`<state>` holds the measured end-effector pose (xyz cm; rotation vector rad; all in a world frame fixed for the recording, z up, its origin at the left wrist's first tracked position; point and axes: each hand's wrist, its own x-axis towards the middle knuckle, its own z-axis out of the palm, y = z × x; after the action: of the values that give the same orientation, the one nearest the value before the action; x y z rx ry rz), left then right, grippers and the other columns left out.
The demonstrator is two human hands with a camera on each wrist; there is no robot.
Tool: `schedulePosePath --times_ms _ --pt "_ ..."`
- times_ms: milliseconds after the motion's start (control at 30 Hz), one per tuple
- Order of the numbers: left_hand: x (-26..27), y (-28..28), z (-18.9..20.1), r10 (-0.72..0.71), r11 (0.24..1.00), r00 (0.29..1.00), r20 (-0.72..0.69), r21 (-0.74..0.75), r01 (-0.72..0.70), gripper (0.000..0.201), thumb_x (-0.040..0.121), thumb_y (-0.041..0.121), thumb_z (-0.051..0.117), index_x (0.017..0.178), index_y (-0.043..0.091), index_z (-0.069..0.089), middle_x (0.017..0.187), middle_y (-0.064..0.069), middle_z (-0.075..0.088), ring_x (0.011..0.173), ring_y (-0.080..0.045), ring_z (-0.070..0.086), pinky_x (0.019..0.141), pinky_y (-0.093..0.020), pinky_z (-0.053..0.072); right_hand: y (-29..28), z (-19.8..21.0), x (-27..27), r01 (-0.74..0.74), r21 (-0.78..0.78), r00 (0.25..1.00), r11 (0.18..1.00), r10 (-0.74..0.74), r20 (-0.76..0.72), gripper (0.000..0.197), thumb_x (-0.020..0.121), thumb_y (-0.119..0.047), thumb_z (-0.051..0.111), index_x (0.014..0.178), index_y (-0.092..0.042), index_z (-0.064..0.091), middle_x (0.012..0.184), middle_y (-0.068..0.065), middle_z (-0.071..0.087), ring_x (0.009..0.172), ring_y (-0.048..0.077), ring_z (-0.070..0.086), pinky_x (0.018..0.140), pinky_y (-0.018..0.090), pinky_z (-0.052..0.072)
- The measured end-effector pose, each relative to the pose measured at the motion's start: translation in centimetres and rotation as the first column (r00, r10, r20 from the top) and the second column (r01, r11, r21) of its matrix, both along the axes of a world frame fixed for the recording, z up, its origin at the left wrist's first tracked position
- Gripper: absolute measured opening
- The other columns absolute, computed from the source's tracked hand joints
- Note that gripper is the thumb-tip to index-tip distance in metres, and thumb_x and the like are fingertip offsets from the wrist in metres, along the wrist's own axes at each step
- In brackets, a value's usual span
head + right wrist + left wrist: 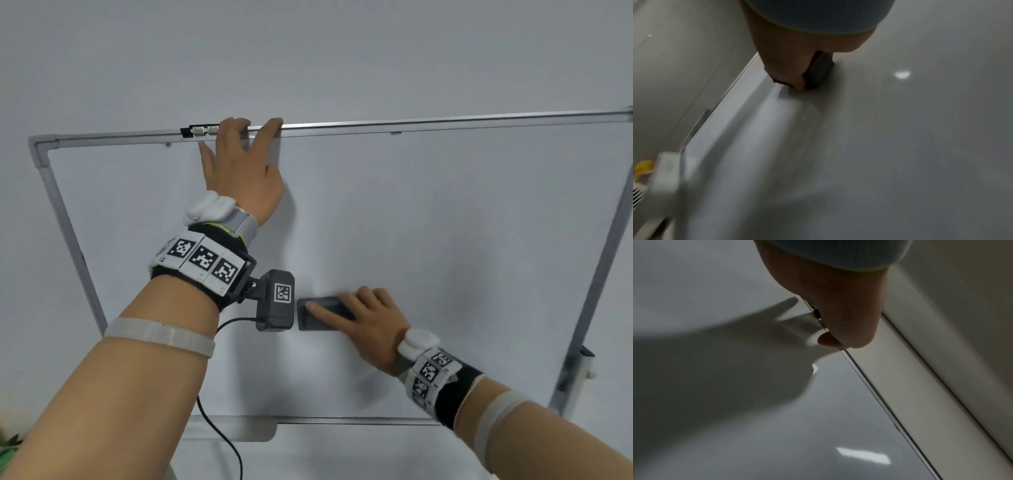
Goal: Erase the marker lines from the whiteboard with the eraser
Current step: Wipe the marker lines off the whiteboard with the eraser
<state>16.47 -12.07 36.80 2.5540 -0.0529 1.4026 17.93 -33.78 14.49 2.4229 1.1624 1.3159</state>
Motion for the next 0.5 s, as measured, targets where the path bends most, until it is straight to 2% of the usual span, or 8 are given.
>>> schedulePosePath --times_ms 67,100,167,267,367,433,467,500 --pt "-0.5 0.6 0.5 -0.028 1.0 0.999 -0.021 0.012 0.028 0.073 0.078 0.012 0.041 0.145 0.042 0.039 0.144 -0.001 0.036 0.141 -0.017 0.032 0.122 -0.056 0.004 -0.4 4.1 0.7 0.001 0.218 0.998 0.976 -0.014 0.056 0.096 0.07 -0.008 0.072 0.155 -0.036 0.037 0.105 0.005 0.055 0.086 0.027 0.044 0.073 0.036 0.031" --pt "-0.6 0.8 0.7 -0.046 0.999 0.999 -0.028 0.012 0.046 0.073 0.079 0.011 0.04 0.145 0.041 0.041 0.144 -0.001 0.038 0.141 -0.016 0.032 0.122 -0.055 0.003 -0.8 6.6 1.1 0.012 0.349 0.995 0.937 -0.044 0.084 0.092 0.072 -0.009 0.073 0.153 -0.035 0.04 0.104 0.007 0.055 0.085 0.027 0.043 0.072 0.036 0.028" --pt "-0.6 1.1 1.1 -0.075 0.997 0.996 -0.037 0.014 0.075 0.073 0.079 0.01 0.037 0.145 0.038 0.044 0.144 -0.001 0.041 0.141 -0.017 0.033 0.121 -0.054 0.004 -1.4 11.3 1.9 0.018 0.54 0.99 0.842 -0.093 0.111 0.084 0.076 -0.011 0.071 0.152 -0.033 0.043 0.107 0.01 0.057 0.087 0.03 0.045 0.072 0.037 0.031" --pt "-0.8 2.0 1.3 -0.099 0.995 0.994 -0.046 0.007 0.1 0.073 0.077 0.012 0.035 0.146 0.033 0.045 0.145 -0.001 0.044 0.141 -0.02 0.033 0.121 -0.054 0.005 0.0 14.0 2.1 0.009 0.623 0.986 0.782 -0.112 0.126 0.079 0.078 -0.01 0.066 0.151 -0.031 0.046 0.108 0.012 0.056 0.088 0.031 0.045 0.072 0.036 0.031" --pt "-1.3 3.1 1.4 -0.124 0.992 0.99 -0.061 0.016 0.126 0.077 0.074 0.012 0.031 0.147 0.028 0.045 0.147 0.001 0.045 0.141 -0.021 0.034 0.121 -0.056 0.008 3.5 10.4 1.6 -0.06 0.487 0.99 0.871 -0.011 0.141 0.08 0.077 -0.006 0.064 0.15 -0.034 0.047 0.104 0.011 0.056 0.086 0.027 0.04 0.071 0.035 0.027" --pt "-1.8 3.7 1.5 -0.147 0.987 0.986 -0.076 0.047 0.151 0.078 0.074 0.006 0.033 0.148 0.025 0.044 0.148 0.001 0.045 0.141 -0.021 0.035 0.121 -0.057 0.01 5.8 4.6 0.7 -0.143 0.202 0.987 0.969 0.124 0.102 0.072 0.085 -0.006 0.053 0.15 -0.037 0.046 0.107 0.007 0.056 0.087 0.027 0.043 0.072 0.038 0.034" --pt "-2.0 3.7 1.7 -0.163 0.984 0.983 -0.086 0.06 0.168 0.078 0.074 0.004 0.035 0.149 0.024 0.044 0.148 0.001 0.044 0.141 -0.021 0.035 0.12 -0.058 0.01 6.4 1.3 0.2 -0.175 0.03 0.983 0.984 0.172 0.068 0.068 0.088 -0.008 0.048 0.149 -0.039 0.046 0.11 0.004 0.054 0.089 0.027 0.045 0.075 0.039 0.037" --pt "-2.1 3.7 1.7 -0.179 0.98 0.979 -0.097 0.069 0.186 0.079 0.073 0.002 0.036 0.149 0.024 0.043 0.148 0.002 0.044 0.141 -0.021 0.035 0.12 -0.059 0.01 6.8 -1.8 -0.3 -0.194 -0.117 0.979 0.974 0.199 0.038 0.064 0.089 -0.012 0.052 0.145 -0.042 0.048 0.112 0.002 0.052 0.092 0.027 0.047 0.078 0.039 0.038"
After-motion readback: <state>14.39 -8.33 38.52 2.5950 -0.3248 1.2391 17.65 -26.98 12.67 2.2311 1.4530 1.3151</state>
